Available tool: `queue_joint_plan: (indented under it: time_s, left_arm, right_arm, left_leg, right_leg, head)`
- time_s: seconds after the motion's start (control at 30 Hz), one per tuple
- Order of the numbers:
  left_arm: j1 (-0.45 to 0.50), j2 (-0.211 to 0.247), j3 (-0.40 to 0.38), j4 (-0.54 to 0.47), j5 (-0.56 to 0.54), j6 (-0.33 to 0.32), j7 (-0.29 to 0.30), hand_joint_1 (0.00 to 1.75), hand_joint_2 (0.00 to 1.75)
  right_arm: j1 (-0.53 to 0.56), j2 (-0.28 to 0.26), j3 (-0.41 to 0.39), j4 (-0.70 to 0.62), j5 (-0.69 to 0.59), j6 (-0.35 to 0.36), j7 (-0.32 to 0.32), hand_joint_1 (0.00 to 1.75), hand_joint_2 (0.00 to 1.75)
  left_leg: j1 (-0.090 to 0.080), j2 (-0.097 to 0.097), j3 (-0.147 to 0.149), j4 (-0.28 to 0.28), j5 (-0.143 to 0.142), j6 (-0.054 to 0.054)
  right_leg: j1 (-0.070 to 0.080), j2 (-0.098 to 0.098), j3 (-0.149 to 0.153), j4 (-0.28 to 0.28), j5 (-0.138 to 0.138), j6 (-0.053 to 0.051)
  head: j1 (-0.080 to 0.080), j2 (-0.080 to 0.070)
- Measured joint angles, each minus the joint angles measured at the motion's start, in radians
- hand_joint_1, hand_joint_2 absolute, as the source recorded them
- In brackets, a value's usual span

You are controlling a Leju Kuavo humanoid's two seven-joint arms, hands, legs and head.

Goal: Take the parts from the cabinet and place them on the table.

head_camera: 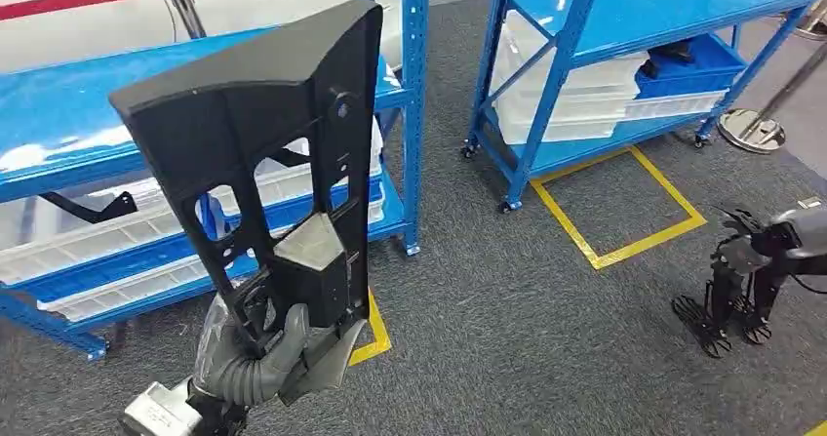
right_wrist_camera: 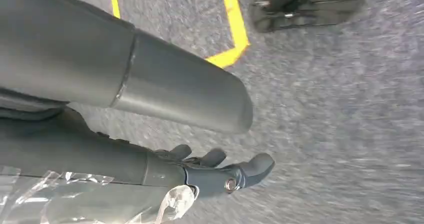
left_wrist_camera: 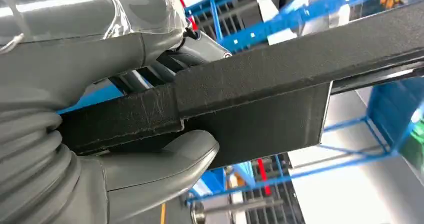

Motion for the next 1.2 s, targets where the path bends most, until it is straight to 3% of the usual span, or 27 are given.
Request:
queue_joint_plan:
  time_s: [0.03,0.07,0.1,0.13,0.17,0.23,0.27,0.3,0.33,0.4,0.43,0.47,0.5,0.57,0.6,0.63,0.77,0.8,0.87,0.9,0.93,0.97,1.03,1.1,1.13,1.17,1.2]
  left_arm:
    - [0.000,0.000,0.000,0.001,0.000,0.000,-0.001,1.75,1.75]
    - [0.000,0.000,0.000,0.002,0.000,0.000,-0.001,1.75,1.75]
    - [0.000,-0.001,0.000,0.002,0.001,0.000,-0.001,1.75,1.75]
    - [0.000,-0.001,0.000,0.002,0.002,0.000,-0.002,1.75,1.75]
    - [0.000,-0.001,0.000,0.002,0.002,0.000,-0.002,1.75,1.75]
    - [-0.001,-0.001,-0.001,0.002,0.003,-0.003,-0.002,1.75,1.75]
    - [-0.001,-0.001,-0.001,0.002,0.003,-0.003,-0.002,1.75,1.75]
    - [-0.002,-0.001,-0.001,0.003,0.003,-0.003,-0.002,1.75,1.75]
    - [-0.001,-0.001,-0.001,0.003,0.003,-0.002,-0.002,1.75,1.75]
    - [0.002,-0.001,-0.001,0.005,0.006,-0.002,-0.002,1.75,1.75]
    - [0.004,-0.001,-0.001,0.005,0.006,-0.002,-0.002,1.75,1.75]
    - [0.006,-0.001,-0.001,0.005,0.006,-0.002,-0.002,1.75,1.75]
    - [0.007,-0.001,-0.001,0.006,0.006,-0.002,-0.002,1.75,1.75]
    - [0.007,-0.001,-0.001,0.008,0.006,-0.002,-0.002,1.75,1.75]
    - [0.005,-0.001,-0.001,0.008,0.006,-0.003,-0.002,1.75,1.75]
    - [0.005,-0.001,-0.001,0.008,0.006,-0.002,-0.002,1.75,1.75]
    - [0.004,-0.003,-0.001,0.009,0.006,-0.004,-0.002,1.75,1.75]
    - [0.001,-0.004,-0.001,0.009,0.006,-0.006,-0.002,1.75,1.75]
    - [0.001,-0.006,-0.001,0.010,0.006,-0.006,-0.002,1.75,1.75]
    - [0.001,-0.006,-0.001,0.010,0.006,-0.006,-0.002,1.75,1.75]
    - [0.002,-0.006,-0.001,0.011,0.006,-0.007,-0.002,1.75,1.75]
    - [0.004,-0.006,-0.002,0.013,0.006,-0.008,-0.002,1.75,1.75]
    - [0.004,-0.006,-0.002,0.013,0.008,-0.008,-0.002,1.75,1.75]
    - [0.003,-0.006,-0.002,0.013,0.008,-0.008,-0.002,1.75,1.75]
    - [0.002,-0.006,-0.002,0.013,0.008,-0.009,-0.002,1.75,1.75]
    - [0.001,-0.006,-0.002,0.013,0.008,-0.009,-0.002,1.75,1.75]
    - [0.000,-0.006,-0.002,0.013,0.006,-0.010,-0.003,1.75,1.75]
  right_arm:
    - [0.000,0.000,0.000,0.000,0.000,0.000,0.000,0.00,0.00]
    - [-0.001,0.000,0.000,0.000,0.000,0.000,0.000,0.00,0.00]
    - [-0.003,-0.001,-0.001,0.000,0.000,0.000,0.000,0.00,0.00]
    - [-0.003,-0.002,-0.001,0.000,0.000,0.001,0.000,0.00,0.00]
    - [-0.004,-0.003,-0.002,0.000,-0.001,0.002,0.000,0.00,0.00]
    - [-0.006,-0.003,-0.003,0.000,-0.001,0.003,0.001,0.00,0.00]
    - [-0.003,-0.002,-0.004,0.000,-0.002,0.004,0.003,0.00,0.00]
    - [-0.003,0.002,-0.004,0.000,-0.002,0.004,0.003,0.00,0.00]
    - [-0.003,0.002,-0.004,0.000,-0.002,0.004,0.004,0.00,0.00]
    - [-0.002,0.002,-0.005,0.000,-0.003,0.006,0.006,0.00,0.00]
    - [-0.001,0.002,-0.005,0.000,-0.003,0.006,0.006,0.00,0.00]
    - [-0.001,0.002,-0.005,0.000,-0.003,0.007,0.006,0.00,0.00]
    - [0.000,0.002,-0.005,0.000,-0.003,0.007,0.006,0.00,0.00]
    - [0.000,0.002,-0.005,0.000,-0.002,0.010,0.005,0.00,0.00]
    - [0.000,0.004,-0.005,0.000,-0.002,0.011,0.005,0.00,0.00]
    - [-0.001,0.007,-0.005,0.000,-0.002,0.014,0.005,0.00,0.00]
    - [0.003,0.003,-0.006,0.000,-0.002,0.016,0.004,0.00,0.00]
    - [0.003,0.004,-0.006,0.000,-0.002,0.016,0.004,0.00,0.00]
    - [0.003,0.006,-0.006,0.000,-0.002,0.017,0.003,0.00,0.00]
    - [0.002,0.006,-0.006,0.000,-0.002,0.017,0.004,0.00,0.00]
    - [0.002,0.007,-0.006,0.000,-0.002,0.017,0.004,0.00,0.00]
    - [0.003,0.007,-0.006,0.000,-0.002,0.018,0.004,0.00,0.00]
    - [0.004,0.007,-0.006,0.000,-0.002,0.018,0.005,0.00,0.00]
    - [0.004,0.006,-0.006,0.000,-0.002,0.018,0.007,0.00,0.00]
    - [0.002,0.010,-0.006,0.000,-0.002,0.020,0.007,0.00,0.00]
    - [0.000,0.009,-0.006,0.000,-0.002,0.020,0.007,0.00,0.00]
    - [0.001,0.009,-0.006,0.000,-0.002,0.020,0.007,0.00,0.00]
  left_leg:
    - [-0.001,0.009,-0.011,0.000,0.009,-0.002]
    - [-0.003,0.015,-0.020,0.000,0.017,-0.004]
    - [-0.003,0.022,-0.021,0.002,0.024,-0.007]
    - [-0.008,0.030,-0.022,0.008,0.025,-0.011]
    - [-0.009,0.040,-0.024,0.011,0.032,-0.018]
    - [-0.006,0.064,-0.028,0.011,0.045,-0.028]
    - [-0.008,0.062,-0.033,0.015,0.043,-0.035]
    - [-0.001,0.024,-0.039,0.036,0.020,-0.046]
    - [0.001,-0.008,-0.060,0.095,-0.033,-0.054]
    - [0.006,-0.022,-0.133,0.287,-0.134,-0.061]
    - [0.009,-0.022,-0.155,0.354,-0.155,-0.064]
    - [0.012,-0.022,-0.155,0.371,-0.152,-0.065]
    - [0.014,-0.022,-0.125,0.334,-0.126,-0.066]
    - [0.018,-0.031,-0.014,0.150,-0.048,-0.062]
    - [0.019,-0.059,0.039,0.055,-0.024,-0.056]
    - [0.017,-0.084,0.064,0.021,-0.037,-0.048]
    - [0.024,-0.062,0.047,0.004,-0.030,-0.039]
    - [0.026,-0.054,0.047,0.001,-0.027,-0.034]
    - [0.025,-0.039,0.043,0.001,-0.024,-0.026]
    - [0.024,-0.029,0.039,0.002,-0.023,-0.025]
    - [0.023,-0.020,0.036,0.003,-0.023,-0.024]
    - [0.023,-0.011,0.035,0.003,-0.022,-0.025]
    - [0.024,0.006,0.037,0.005,-0.022,-0.026]
    - [0.024,0.019,0.038,0.012,-0.026,-0.034]
    - [0.014,0.026,0.035,0.017,-0.030,-0.041]
    - [0.012,0.030,0.032,0.020,-0.029,-0.046]
    - [0.010,0.037,0.031,0.020,-0.029,-0.048]
  right_leg:
    - [0.000,-0.004,0.041,-0.044,0.046,-0.004]
    - [0.002,-0.016,0.105,-0.123,0.061,-0.009]
    - [0.007,-0.049,0.191,-0.237,0.033,-0.018]
    - [0.015,-0.063,0.278,-0.356,-0.003,-0.023]
    - [0.016,-0.060,0.298,-0.408,-0.027,-0.031]
    - [0.017,-0.040,0.284,-0.404,-0.022,-0.042]
    - [0.011,-0.033,0.282,-0.408,-0.011,-0.052]
    - [0.007,-0.029,0.275,-0.408,-0.005,-0.056]
    - [0.007,-0.024,0.267,-0.407,0.003,-0.063]
    - [0.007,-0.012,0.247,-0.405,0.018,-0.067]
    - [0.007,-0.005,0.238,-0.404,0.025,-0.066]
    - [0.007,0.004,0.229,-0.403,0.030,-0.066]
    - [0.006,0.016,0.223,-0.401,0.035,-0.064]
    - [0.006,0.039,0.215,-0.394,0.038,-0.061]
    - [0.004,0.049,0.210,-0.388,0.039,-0.059]
    - [0.009,0.055,0.199,-0.382,0.040,-0.054]
    - [0.011,0.083,0.176,-0.376,0.052,-0.031]
    - [0.006,0.059,0.170,-0.356,0.035,-0.028]
    - [0.004,0.016,0.108,-0.223,-0.044,-0.016]
    - [0.002,0.007,0.056,-0.115,-0.091,-0.011]
    - [-0.001,0.005,0.021,-0.042,-0.114,-0.007]
    - [-0.003,0.003,0.007,-0.013,-0.113,-0.006]
    - [-0.009,-0.004,0.058,-0.106,-0.050,-0.002]
    - [-0.013,-0.044,0.167,-0.316,0.041,0.001]
    - [-0.005,-0.074,0.183,-0.356,0.029,0.000]
    - [-0.006,-0.055,0.174,-0.355,0.037,-0.015]
    - [-0.007,-0.050,0.169,-0.352,0.035,-0.018]
  head:
    - [0.000,0.000]
    - [0.000,0.000]
    - [0.000,0.000]
    - [0.001,0.000]
    - [0.000,0.000]
    - [0.000,0.000]
    - [0.000,0.000]
    - [-0.001,0.000]
    - [-0.003,0.000]
    - [-0.005,0.000]
    - [-0.005,0.000]
    - [-0.005,0.000]
    - [-0.005,0.000]
    - [-0.005,0.000]
    - [-0.005,0.000]
    - [-0.005,0.000]
    - [-0.006,0.000]
    - [-0.006,0.000]
    - [0.002,0.000]
    - [0.002,0.000]
    - [0.002,0.000]
    - [0.002,0.000]
    - [0.002,0.000]
    - [0.002,0.000]
    - [0.003,0.000]
    - [0.001,0.000]
    - [-0.001,0.000]
